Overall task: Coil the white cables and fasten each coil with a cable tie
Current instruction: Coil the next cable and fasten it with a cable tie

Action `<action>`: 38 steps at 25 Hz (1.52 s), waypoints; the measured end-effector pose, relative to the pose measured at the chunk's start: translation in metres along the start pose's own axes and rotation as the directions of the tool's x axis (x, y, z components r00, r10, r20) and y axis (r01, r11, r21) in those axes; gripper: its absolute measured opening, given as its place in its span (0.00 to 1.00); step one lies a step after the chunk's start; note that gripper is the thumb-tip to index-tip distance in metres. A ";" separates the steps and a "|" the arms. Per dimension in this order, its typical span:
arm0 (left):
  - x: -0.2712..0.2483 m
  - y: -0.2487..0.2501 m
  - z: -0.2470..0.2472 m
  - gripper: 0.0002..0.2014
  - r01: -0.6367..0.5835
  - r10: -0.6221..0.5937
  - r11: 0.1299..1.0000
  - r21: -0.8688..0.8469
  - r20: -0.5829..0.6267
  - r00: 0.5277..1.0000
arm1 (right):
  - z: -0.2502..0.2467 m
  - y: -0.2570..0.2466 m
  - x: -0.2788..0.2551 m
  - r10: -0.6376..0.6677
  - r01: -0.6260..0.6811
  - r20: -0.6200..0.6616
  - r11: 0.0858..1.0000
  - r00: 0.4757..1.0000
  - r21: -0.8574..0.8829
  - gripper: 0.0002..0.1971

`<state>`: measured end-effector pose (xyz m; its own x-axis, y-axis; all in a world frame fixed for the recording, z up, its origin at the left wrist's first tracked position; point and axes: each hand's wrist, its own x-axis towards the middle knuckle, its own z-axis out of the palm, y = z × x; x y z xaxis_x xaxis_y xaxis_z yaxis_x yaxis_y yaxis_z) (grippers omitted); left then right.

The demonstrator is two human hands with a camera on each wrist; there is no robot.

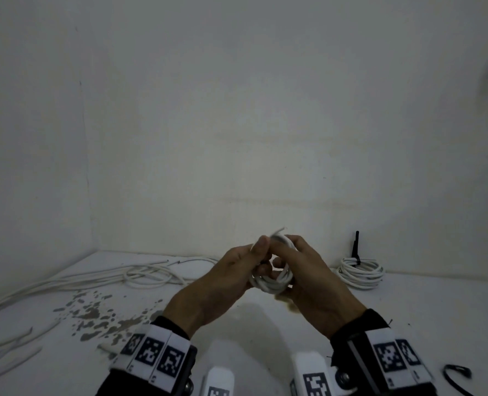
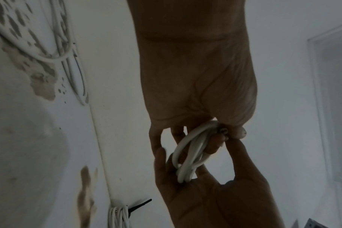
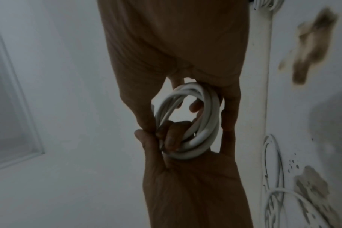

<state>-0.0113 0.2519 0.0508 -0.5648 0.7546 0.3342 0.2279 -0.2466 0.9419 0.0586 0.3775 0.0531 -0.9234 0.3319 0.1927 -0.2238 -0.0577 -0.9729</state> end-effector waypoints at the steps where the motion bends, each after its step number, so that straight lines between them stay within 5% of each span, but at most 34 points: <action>1: -0.001 0.003 0.001 0.22 0.009 -0.009 1.000 0.005 0.011 1.000 | -0.003 -0.002 0.000 0.022 -0.021 0.014 0.999 1.000 -0.045 0.20; 6: -0.002 0.009 -0.006 0.24 0.055 -0.053 0.998 -0.033 0.042 0.998 | -0.012 -0.020 -0.006 0.148 -0.150 0.111 0.989 0.983 0.014 0.32; 12: -0.005 0.011 -0.004 0.19 0.141 -0.136 0.976 -0.168 0.038 0.990 | -0.009 -0.023 -0.009 0.178 -0.206 0.188 0.968 0.966 0.141 0.19; 16: -0.002 0.014 0.002 0.23 0.183 -0.196 0.964 -0.194 -0.053 0.979 | -0.006 -0.017 -0.007 0.070 -0.097 0.176 0.984 0.982 0.148 0.16; 26: 0.004 0.014 0.007 0.27 0.203 -0.243 0.959 -0.199 -0.200 0.949 | -0.006 -0.013 -0.006 -0.161 0.175 0.092 0.969 0.983 -0.172 0.20; 31: 0.005 0.012 0.008 0.25 0.221 -0.264 0.948 -0.227 -0.180 0.947 | -0.007 -0.011 -0.005 -0.197 0.211 0.086 0.953 0.977 -0.216 0.21; 38: 0.009 0.006 0.017 0.20 0.246 -0.308 0.944 -0.220 -0.312 0.899 | -0.008 -0.003 -0.005 -0.181 0.181 0.024 0.948 0.983 -0.261 0.19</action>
<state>-0.0019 0.2673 0.0594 -0.8255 0.5640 0.0208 -0.0988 -0.1807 0.9786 0.0659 0.3834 0.0543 -0.8749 0.3145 0.3683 -0.2977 0.2507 -0.9211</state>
